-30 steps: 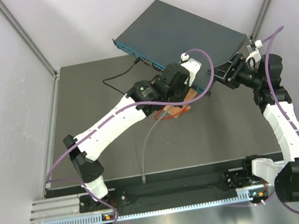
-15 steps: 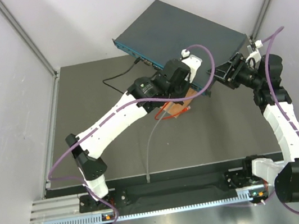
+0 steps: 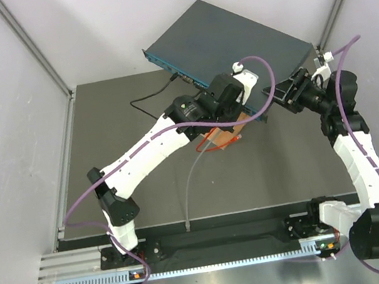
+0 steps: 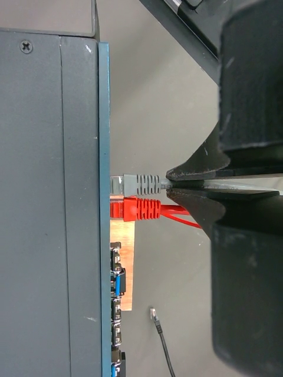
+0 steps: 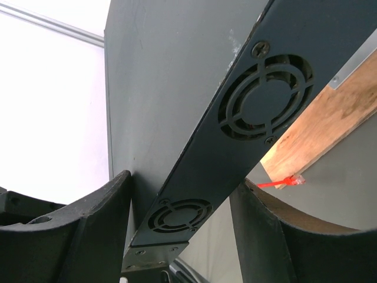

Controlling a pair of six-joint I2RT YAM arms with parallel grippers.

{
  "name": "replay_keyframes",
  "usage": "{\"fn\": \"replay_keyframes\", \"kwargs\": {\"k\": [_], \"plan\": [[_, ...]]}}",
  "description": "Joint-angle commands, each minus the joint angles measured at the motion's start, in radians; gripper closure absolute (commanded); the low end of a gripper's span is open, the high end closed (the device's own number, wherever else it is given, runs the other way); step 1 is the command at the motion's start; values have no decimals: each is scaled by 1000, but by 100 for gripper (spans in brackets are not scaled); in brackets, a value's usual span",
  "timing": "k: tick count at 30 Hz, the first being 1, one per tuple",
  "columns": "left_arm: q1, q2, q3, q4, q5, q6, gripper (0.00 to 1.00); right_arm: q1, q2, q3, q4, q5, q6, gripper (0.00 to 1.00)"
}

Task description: Insert the plug into the switch port

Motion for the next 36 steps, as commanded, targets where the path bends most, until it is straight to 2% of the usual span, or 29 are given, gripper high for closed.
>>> {"fn": "replay_keyframes", "kwargs": {"k": [1, 11, 17, 22, 29, 36], "plan": [[18, 21, 51, 200, -27, 19, 100, 58, -24, -17, 40, -42, -80, 100], [38, 27, 51, 243, -19, 38, 100, 58, -10, -10, 37, -51, -90, 100], [54, -36, -32, 293, -27, 50, 100, 58, 4, 19, 37, -59, -100, 100], [61, 9, 43, 296, -8, 56, 100, 64, -10, -10, 51, -56, -82, 100], [61, 49, 62, 341, 13, 39, 100, 75, -22, -27, 58, -57, -74, 100], [62, 55, 88, 309, 41, 48, 100, 76, -7, -11, 52, -65, -89, 100]]}}
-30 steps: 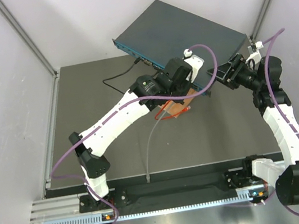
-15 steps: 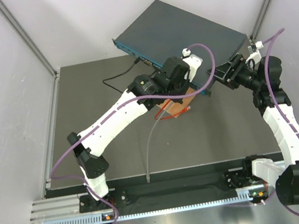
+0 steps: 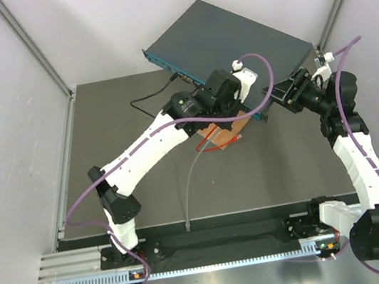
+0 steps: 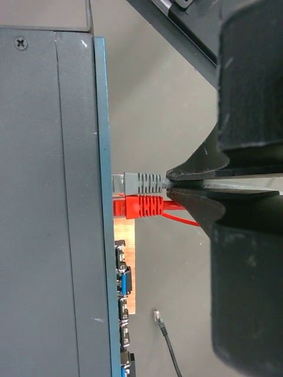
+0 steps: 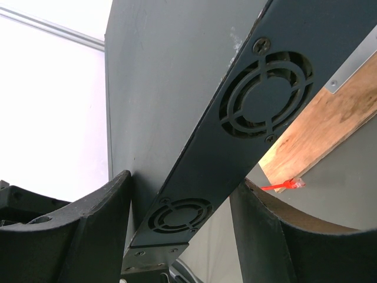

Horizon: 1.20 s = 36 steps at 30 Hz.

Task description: Insert the plug into the switch port

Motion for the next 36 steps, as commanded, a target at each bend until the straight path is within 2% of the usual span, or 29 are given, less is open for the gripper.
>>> {"fn": "replay_keyframes", "kwargs": {"k": [1, 4, 10, 13, 18, 21, 23, 27, 28, 30, 31, 32, 33, 34, 35, 36], "plan": [[33, 24, 40, 313, 6, 22, 99, 68, 6, 9, 23, -88, -101, 100], [39, -40, -52, 296, 60, 31, 92, 60, 16, 35, 3, -87, -120, 100], [48, -146, -194, 236, 108, 34, 91, 29, 45, 79, -12, -94, -141, 100], [48, -194, -253, 217, 114, 50, 87, 19, 59, 105, -17, -101, -146, 100], [48, -281, -353, 208, 123, 77, 49, 9, 72, 122, -22, -101, -160, 100], [48, -324, -395, 196, 131, 93, 42, 6, 79, 124, -22, -98, -161, 100], [51, -371, -433, 190, 166, 102, 42, 5, 82, 128, -19, -99, -166, 100], [88, -503, -534, 246, 318, 142, 38, -3, 94, 148, -31, -104, -196, 99], [115, -528, -551, 257, 332, 137, 33, -4, 98, 153, -42, -108, -209, 97], [175, -567, -573, 265, 419, 82, 30, -12, 104, 164, -58, -114, -230, 82], [262, -576, -577, 266, 466, 68, 28, -15, 102, 165, -59, -119, -236, 76], [315, -577, -589, 282, 544, 24, 28, -18, 104, 165, -57, -119, -253, 62], [368, -579, -594, 289, 589, -33, 27, -23, 104, 165, -57, -119, -262, 55], [469, -579, -597, 302, 621, -62, 27, -27, 104, 170, -55, -122, -273, 49], [517, -579, -599, 317, 648, -88, 26, -32, 107, 180, -66, -122, -294, 39], [594, -574, -599, 322, 686, -131, 25, -46, 114, 190, -71, -127, -302, 35]]}}
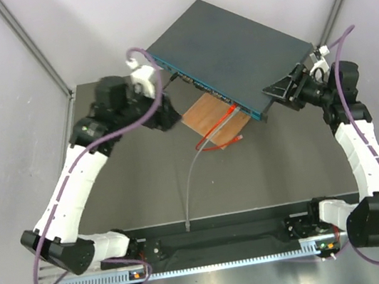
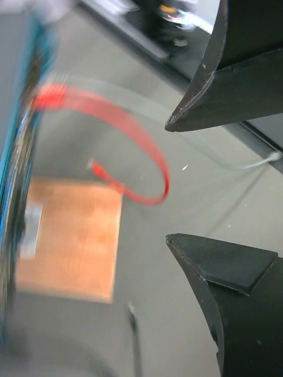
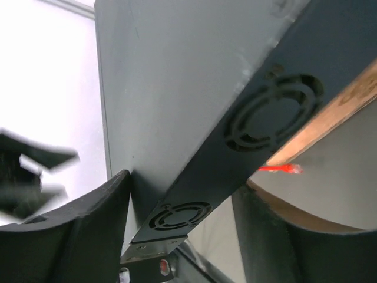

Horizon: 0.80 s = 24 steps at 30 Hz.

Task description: Insert the plug into the switch port

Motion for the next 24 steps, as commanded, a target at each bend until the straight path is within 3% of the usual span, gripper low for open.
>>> {"fn": "replay_keyframes", "kwargs": {"k": [1, 7, 12, 13, 17, 20, 24], "plan": [[187, 3, -16, 86, 174, -151, 25, -13, 34, 81, 92, -18, -206, 30], [472, 37, -22, 103, 278, -293, 17, -110, 74, 186, -7, -45, -312, 1], [632, 71, -1, 64, 289, -285, 9, -231, 45, 227, -90, -111, -412, 0], [637, 77, 18, 34, 247, -268, 2, -249, 40, 236, -105, -122, -428, 0], [640, 82, 47, -28, 164, -195, 1, -283, 19, 328, -264, -151, -568, 0], [638, 42, 24, -34, 141, -145, 1, -228, -10, 385, -408, -101, -692, 0], [637, -62, -20, -46, 93, -68, 1, -67, -76, 387, -478, 37, -777, 0]]}}
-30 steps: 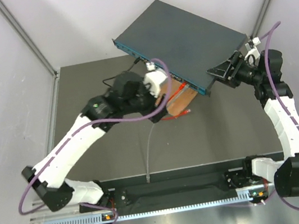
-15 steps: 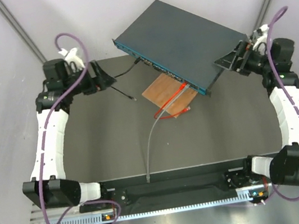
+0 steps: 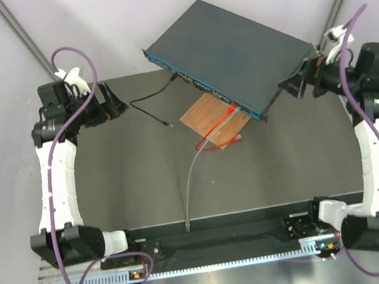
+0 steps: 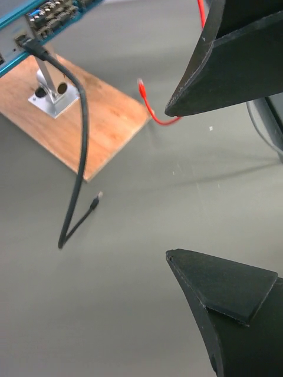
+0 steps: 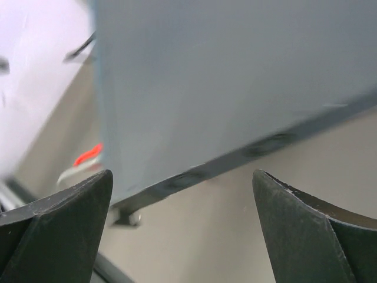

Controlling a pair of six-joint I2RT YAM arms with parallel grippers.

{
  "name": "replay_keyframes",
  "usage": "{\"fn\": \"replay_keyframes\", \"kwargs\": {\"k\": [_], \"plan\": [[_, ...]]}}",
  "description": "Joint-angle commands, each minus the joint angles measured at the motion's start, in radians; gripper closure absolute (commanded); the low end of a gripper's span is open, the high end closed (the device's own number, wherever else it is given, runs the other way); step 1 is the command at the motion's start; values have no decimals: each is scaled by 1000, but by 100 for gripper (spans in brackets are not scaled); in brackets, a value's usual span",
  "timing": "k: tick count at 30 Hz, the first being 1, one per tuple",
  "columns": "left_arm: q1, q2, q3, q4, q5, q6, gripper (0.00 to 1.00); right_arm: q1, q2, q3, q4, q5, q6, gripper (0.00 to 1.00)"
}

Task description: Insert the plug into the switch port

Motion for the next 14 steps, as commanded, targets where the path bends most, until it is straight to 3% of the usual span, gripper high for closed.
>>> {"fn": "replay_keyframes", "kwargs": {"k": [1, 6, 14], "plan": [[-3, -134, -23, -15, -50, 95, 1, 121, -86, 37, -118, 110, -174, 0], [-1, -230, -76, -49, -66, 154, 1, 253, -184, -37, -117, 219, -215, 0], [-1, -336, -113, -87, -113, 172, 1, 261, -265, -87, -129, 262, -255, 0]]}}
